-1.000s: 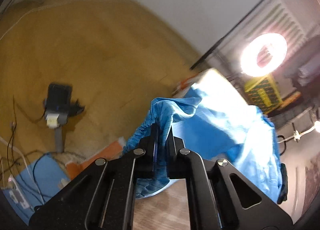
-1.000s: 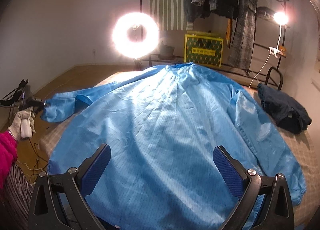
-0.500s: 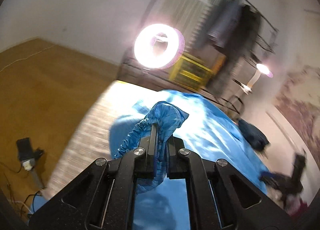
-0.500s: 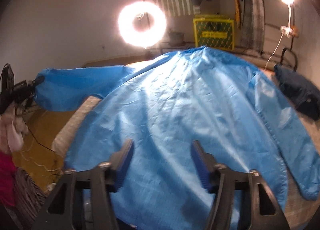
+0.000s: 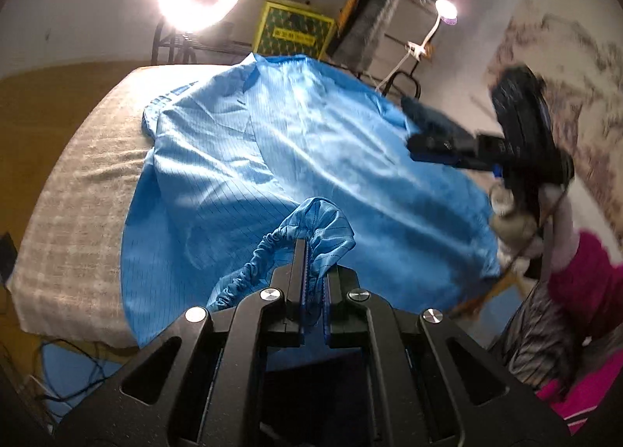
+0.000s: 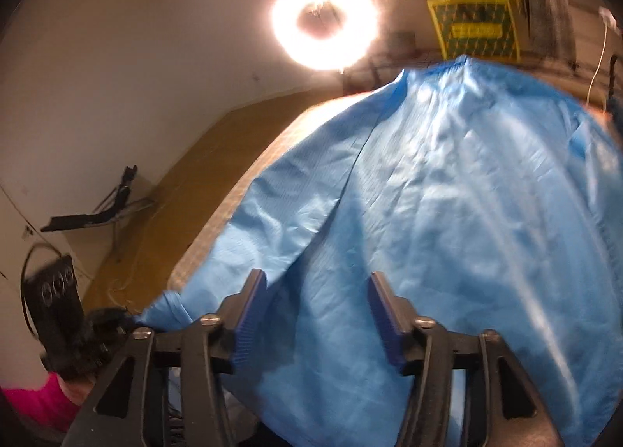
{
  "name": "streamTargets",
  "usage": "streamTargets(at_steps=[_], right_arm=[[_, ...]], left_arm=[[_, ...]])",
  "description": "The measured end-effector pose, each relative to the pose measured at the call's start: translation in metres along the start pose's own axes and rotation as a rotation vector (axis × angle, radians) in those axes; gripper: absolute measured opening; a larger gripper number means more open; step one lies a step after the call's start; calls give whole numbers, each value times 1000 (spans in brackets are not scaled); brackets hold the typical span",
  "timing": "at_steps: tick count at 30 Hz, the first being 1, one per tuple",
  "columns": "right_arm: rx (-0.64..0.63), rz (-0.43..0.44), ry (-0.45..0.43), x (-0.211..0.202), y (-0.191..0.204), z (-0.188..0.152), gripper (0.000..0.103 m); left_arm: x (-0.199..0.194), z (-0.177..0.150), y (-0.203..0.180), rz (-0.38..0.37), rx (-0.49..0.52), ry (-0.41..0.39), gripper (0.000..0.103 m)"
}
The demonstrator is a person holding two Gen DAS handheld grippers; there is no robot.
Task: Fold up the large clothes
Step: 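Carry the held sleeve cuff across the coat toward its center with the left gripper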
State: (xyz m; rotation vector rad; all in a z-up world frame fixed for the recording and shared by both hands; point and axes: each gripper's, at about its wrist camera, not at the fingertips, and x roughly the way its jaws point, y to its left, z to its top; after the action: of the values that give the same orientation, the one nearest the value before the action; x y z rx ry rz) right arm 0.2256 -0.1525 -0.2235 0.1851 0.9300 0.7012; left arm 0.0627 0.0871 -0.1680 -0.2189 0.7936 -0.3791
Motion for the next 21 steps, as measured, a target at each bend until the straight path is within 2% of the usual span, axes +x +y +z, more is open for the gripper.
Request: streamTargets(at_steps=[5, 10, 13, 14, 15, 16, 17, 18, 20, 21], right_arm=[[62, 80, 107, 30, -2, -14, 59], [105, 178, 170, 54, 4, -30, 59], [121, 217, 214, 71, 12, -37, 59], [117, 218, 231, 77, 16, -39, 57], [111, 215, 242, 79, 20, -40, 53], [99, 212, 258, 84, 23, -41, 41], [88, 208, 274, 89, 27, -42, 33], [81, 199, 280, 91, 31, -43, 30], [61, 191, 293, 93, 39, -42, 13], [48, 176, 300, 94, 42, -43, 11]], left_arm=[[-5, -18, -12, 53, 86, 29, 3], [-10, -29, -21, 106, 150, 59, 3], [-16, -40, -17, 93, 145, 93, 4], [-18, -42, -15, 89, 142, 102, 9], [-22, -46, -14, 79, 134, 114, 13], [-26, -48, -13, 69, 120, 119, 24], [-29, -50, -12, 62, 112, 118, 28], [-37, -53, -10, 54, 98, 116, 28], [-46, -53, -8, 47, 80, 111, 28], [-52, -52, -4, 52, 57, 104, 29]])
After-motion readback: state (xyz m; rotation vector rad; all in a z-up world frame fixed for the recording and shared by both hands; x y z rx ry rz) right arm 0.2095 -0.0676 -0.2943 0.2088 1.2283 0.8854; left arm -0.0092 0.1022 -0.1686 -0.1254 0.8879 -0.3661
